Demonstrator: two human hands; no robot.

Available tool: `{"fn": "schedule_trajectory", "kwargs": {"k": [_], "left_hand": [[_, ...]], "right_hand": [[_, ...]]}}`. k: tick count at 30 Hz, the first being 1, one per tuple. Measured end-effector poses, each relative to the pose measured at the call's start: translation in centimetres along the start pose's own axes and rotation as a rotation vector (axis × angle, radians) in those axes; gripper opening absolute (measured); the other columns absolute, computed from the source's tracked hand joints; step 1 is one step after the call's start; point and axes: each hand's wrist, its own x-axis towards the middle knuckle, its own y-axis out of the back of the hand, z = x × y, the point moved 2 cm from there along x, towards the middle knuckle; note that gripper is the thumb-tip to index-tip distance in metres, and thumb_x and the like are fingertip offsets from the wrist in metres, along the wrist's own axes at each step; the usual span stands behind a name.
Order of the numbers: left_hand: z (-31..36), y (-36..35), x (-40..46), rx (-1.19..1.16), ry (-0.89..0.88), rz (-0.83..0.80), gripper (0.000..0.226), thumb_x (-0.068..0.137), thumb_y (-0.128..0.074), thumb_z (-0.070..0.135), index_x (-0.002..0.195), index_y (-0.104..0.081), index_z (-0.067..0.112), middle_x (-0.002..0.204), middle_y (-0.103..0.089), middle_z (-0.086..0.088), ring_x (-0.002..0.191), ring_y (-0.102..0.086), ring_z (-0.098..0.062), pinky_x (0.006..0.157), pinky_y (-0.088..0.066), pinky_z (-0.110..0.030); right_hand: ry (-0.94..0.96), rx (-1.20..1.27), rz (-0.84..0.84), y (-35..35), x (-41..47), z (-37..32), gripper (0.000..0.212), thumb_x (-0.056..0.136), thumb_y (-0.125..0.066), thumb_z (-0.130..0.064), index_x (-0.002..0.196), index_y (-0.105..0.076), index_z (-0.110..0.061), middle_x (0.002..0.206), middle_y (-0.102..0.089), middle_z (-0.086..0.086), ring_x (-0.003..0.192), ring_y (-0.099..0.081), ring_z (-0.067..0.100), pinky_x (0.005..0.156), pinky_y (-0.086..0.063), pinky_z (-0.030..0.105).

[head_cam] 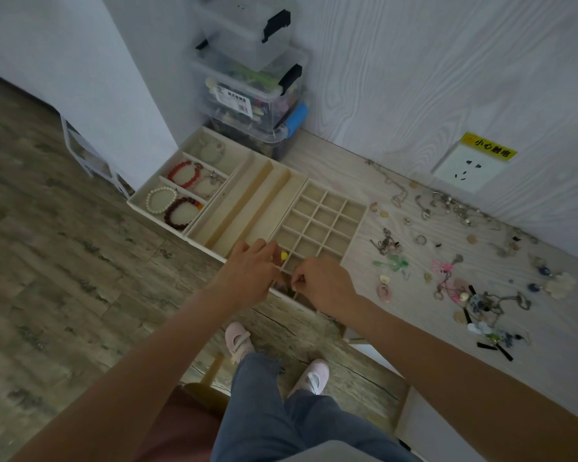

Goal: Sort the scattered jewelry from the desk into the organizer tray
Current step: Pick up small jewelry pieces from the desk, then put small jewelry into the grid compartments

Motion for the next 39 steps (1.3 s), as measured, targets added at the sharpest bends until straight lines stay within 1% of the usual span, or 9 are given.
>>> {"fn": "schedule_trajectory", "kwargs": {"k": [12, 18, 21, 24, 28, 30, 33, 36, 39], "left_hand": [[0.1, 0.2, 0.1, -0.018, 0.013, -0.026, 0.049, 0.085, -0.051, 0.010, 0.123, -0.058, 0.041, 0.130, -0.036, 0.005, 0.122, -0.032, -0.016, 0.097, -0.026, -0.033], [0.3, 0.1, 0.2, -0.032, 0.021, -0.035, 0.052, 0.082, -0.051, 0.008, 0.125, -0.057, 0.036, 0.130, -0.036, 0.004, 0.118, -0.033, -0.017, 0.091, -0.027, -0.031], [0.5, 0.3, 0.4, -0.064, 0.024, -0.009, 0.052, 0.081, -0.053, 0.006, 0.124, -0.057, 0.036, 0.125, -0.038, 0.005, 0.117, -0.035, -0.016, 0.088, -0.026, -0.027], [1.0, 0.8, 1.3, -0.167, 0.022, 0.039, 0.046, 0.083, -0.054, 0.005, 0.122, -0.060, 0.028, 0.122, -0.043, 0.002, 0.116, -0.040, -0.016, 0.085, -0.026, -0.024], [2.7, 1.4, 3.5, -0.266, -0.032, 0.104, 0.030, 0.085, -0.052, 0.007, 0.108, -0.067, 0.019, 0.113, -0.052, -0.003, 0.104, -0.052, -0.022, 0.079, -0.036, -0.025], [4.2, 1.9, 4.8, -0.256, -0.050, 0.141, 0.029, 0.087, -0.050, 0.011, 0.111, -0.064, 0.019, 0.114, -0.053, -0.002, 0.106, -0.053, -0.023, 0.084, -0.043, -0.032], [6.8, 2.8, 7.1, -0.211, -0.021, 0.175, 0.032, 0.092, -0.046, 0.016, 0.123, -0.055, 0.019, 0.123, -0.050, -0.002, 0.114, -0.049, -0.021, 0.092, -0.039, -0.031], [9.8, 3.1, 9.8, -0.211, -0.010, 0.143, 0.035, 0.093, -0.045, 0.014, 0.127, -0.051, 0.017, 0.127, -0.048, -0.003, 0.119, -0.047, -0.021, 0.096, -0.041, -0.033], [12.1, 1.8, 12.1, -0.202, -0.046, 0.051, 0.041, 0.092, -0.045, 0.011, 0.133, -0.046, 0.015, 0.128, -0.047, -0.007, 0.117, -0.049, -0.024, 0.095, -0.043, -0.035]], "right_hand": [[0.005, -0.010, -0.014, 0.1, 0.0, 0.1, 0.020, 0.088, -0.055, -0.015, 0.092, -0.074, -0.020, 0.097, -0.071, 0.001, 0.088, -0.064, 0.019, 0.076, -0.054, 0.033], [-0.017, 0.009, -0.008, 1.0, -0.1, 0.6, 0.022, 0.090, -0.051, -0.019, 0.093, -0.073, -0.020, 0.098, -0.069, 0.001, 0.089, -0.064, 0.020, 0.076, -0.054, 0.034], [-0.014, 0.071, 0.028, 1.8, -0.4, 1.1, 0.022, 0.091, -0.050, -0.019, 0.097, -0.071, -0.019, 0.098, -0.067, -0.002, 0.090, -0.062, 0.018, 0.074, -0.052, 0.030], [-0.007, 0.141, 0.057, 2.3, -0.5, 2.0, 0.025, 0.090, -0.048, -0.012, 0.101, -0.070, -0.014, 0.098, -0.067, 0.003, 0.089, -0.062, 0.021, 0.077, -0.053, 0.034], [-0.018, 0.178, 0.149, 2.8, -1.2, 4.2, 0.030, 0.092, -0.044, -0.006, 0.109, -0.068, -0.013, 0.115, -0.061, 0.005, 0.098, -0.059, 0.023, 0.083, -0.050, 0.036], [-0.074, 0.176, 0.187, 3.0, -2.3, 5.9, 0.033, 0.095, -0.040, -0.007, 0.119, -0.061, -0.014, 0.126, -0.053, 0.005, 0.112, -0.052, 0.022, 0.091, -0.045, 0.033], [-0.189, 0.193, 0.248, 3.3, -4.3, 9.1, 0.039, 0.096, -0.039, -0.008, 0.134, -0.048, -0.016, 0.142, -0.040, 0.003, 0.132, -0.035, 0.019, 0.103, -0.033, 0.028], [-0.292, 0.205, 0.283, 3.4, -6.3, 12.5, 0.048, 0.096, -0.039, -0.007, 0.143, -0.036, -0.016, 0.150, -0.030, 0.003, 0.136, -0.028, 0.019, 0.106, -0.029, 0.028], [-0.361, 0.086, 0.259, 2.9, -8.2, 15.4, 0.053, 0.099, -0.035, -0.014, 0.149, -0.017, -0.017, 0.158, -0.011, 0.003, 0.144, -0.013, 0.017, 0.115, -0.013, 0.027]]}}
